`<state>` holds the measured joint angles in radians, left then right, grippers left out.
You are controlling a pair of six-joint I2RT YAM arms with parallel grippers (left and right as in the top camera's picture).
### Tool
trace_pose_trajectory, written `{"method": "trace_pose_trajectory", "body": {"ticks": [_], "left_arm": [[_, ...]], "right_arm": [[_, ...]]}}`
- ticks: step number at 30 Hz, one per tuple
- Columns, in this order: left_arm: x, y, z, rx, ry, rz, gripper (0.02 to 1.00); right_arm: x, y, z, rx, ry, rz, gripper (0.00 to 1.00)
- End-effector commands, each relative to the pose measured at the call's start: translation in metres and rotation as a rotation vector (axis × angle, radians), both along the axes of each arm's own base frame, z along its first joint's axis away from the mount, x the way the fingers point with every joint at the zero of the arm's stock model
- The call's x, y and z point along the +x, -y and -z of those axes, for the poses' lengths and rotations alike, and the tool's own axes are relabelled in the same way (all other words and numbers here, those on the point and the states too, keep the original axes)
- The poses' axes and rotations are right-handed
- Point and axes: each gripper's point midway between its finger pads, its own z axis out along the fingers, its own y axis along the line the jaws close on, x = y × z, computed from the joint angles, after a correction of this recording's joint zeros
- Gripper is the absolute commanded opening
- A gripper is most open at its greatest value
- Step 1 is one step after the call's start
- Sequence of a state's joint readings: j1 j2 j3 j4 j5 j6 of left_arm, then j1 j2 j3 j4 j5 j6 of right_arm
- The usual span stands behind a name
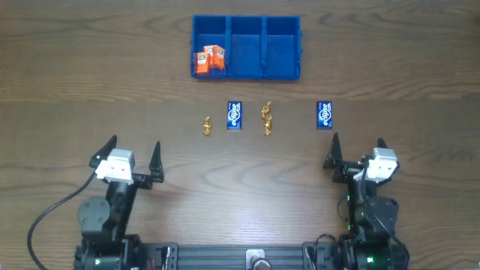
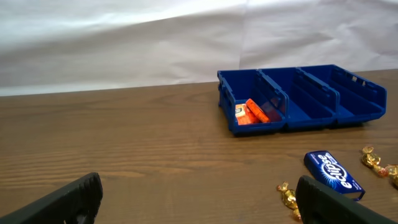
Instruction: Sort Candies Into Trays
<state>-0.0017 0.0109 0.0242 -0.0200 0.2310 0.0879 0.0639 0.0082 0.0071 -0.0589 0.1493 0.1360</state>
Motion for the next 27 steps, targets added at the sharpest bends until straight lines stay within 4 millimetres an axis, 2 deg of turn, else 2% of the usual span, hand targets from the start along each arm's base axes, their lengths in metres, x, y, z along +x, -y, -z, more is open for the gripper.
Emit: {"method": "trace_pose_trajectory", "body": {"ticks": [1, 3, 5, 9, 12, 16, 20, 25, 27], "left_arm": [[-0.001, 0.003, 0.016, 0.018, -0.042, 0.021, 0.996], [-0.001, 0.003, 0.016, 0.018, -0.042, 0.021, 0.998], [-0.001, 0.003, 0.016, 0.018, -0.042, 0.021, 0.998], [-0.001, 0.003, 0.016, 0.018, -0.042, 0.021, 0.998], [-0.001, 0.003, 0.016, 0.018, -0.042, 0.021, 0.998], [-0.001, 0.003, 0.016, 0.018, -0.042, 0.021, 0.998], [-0.001, 0.003, 0.016, 0.018, -0.042, 0.021, 0.998], [-0.001, 0.003, 0.016, 0.018, -0.042, 0.021, 0.998], [-0.001, 0.003, 0.016, 0.018, -0.042, 0.021, 0.998]], "right_arm": [[0.0, -0.002, -0.001, -0.006, 0.003, -0.011, 0.998], [0.0, -0.002, 0.0, -0.009, -0.006, -0.011, 0.998], [0.001, -0.002, -0.007, -0.028, -0.015, -0.012, 0.998], [0.011, -0.002, -0.053, -0.104, -0.048, -0.018, 0.998], [0.027, -0.003, -0.076, -0.124, -0.129, -0.024, 0.998], [0.061, -0.005, -0.09, -0.134, -0.331, -0.036, 0.998], [0.092, -0.008, -0.073, -0.142, -0.567, -0.054, 0.998], [0.124, -0.02, -0.023, -0.114, -0.825, -0.115, 0.998], [0.132, -0.023, 0.008, -0.097, -0.909, -0.132, 0.998]]}}
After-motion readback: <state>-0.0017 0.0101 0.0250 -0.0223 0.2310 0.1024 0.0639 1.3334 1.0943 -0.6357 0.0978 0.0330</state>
